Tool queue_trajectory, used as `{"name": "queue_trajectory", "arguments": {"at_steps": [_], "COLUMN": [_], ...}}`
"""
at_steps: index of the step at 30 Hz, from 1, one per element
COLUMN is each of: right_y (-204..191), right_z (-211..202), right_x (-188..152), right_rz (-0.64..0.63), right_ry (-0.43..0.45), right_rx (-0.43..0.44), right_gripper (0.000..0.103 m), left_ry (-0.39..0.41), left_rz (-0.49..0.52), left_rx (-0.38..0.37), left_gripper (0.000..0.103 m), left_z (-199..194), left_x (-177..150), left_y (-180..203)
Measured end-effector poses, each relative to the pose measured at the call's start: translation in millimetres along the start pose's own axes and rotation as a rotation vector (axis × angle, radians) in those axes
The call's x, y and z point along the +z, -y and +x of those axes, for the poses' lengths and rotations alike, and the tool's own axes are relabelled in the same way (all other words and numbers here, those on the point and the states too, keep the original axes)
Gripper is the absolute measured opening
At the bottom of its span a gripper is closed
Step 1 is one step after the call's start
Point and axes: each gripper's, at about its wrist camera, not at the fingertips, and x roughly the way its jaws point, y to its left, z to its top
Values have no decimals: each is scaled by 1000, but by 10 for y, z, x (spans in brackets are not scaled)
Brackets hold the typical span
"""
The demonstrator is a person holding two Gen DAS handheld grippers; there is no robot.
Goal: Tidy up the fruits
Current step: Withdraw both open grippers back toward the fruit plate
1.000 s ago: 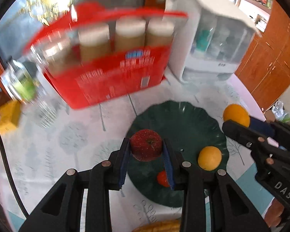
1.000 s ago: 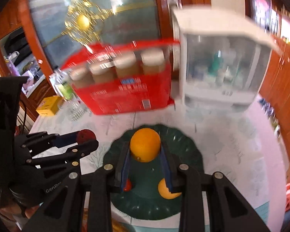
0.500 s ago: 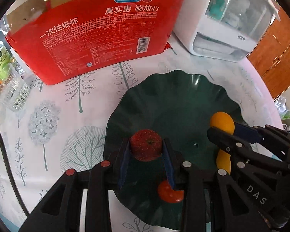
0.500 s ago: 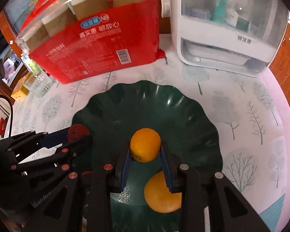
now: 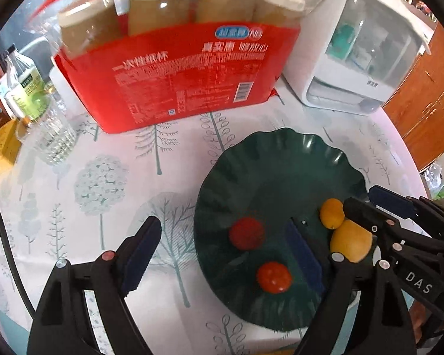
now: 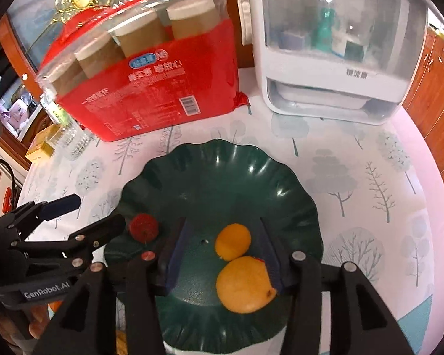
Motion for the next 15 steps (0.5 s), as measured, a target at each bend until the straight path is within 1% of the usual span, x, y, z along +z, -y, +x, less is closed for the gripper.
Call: {"name": "queue_trajectory", "arguments": {"at_steps": [5, 15], "right_y": [-105, -145], "right_z": [-184, -631], "right_x": [-59, -175], "right_rz": [-30, -11], "right_ry": [19, 57], "right_rx": [-2, 2], "right_gripper": [48, 48], "left_ry": [32, 67], "left_rz": [15, 17], "left_rx": [11, 17], "left_gripper": [85, 85], "left_z": [-294, -809], "left_x": [-30, -173], "left_y": [33, 89]}}
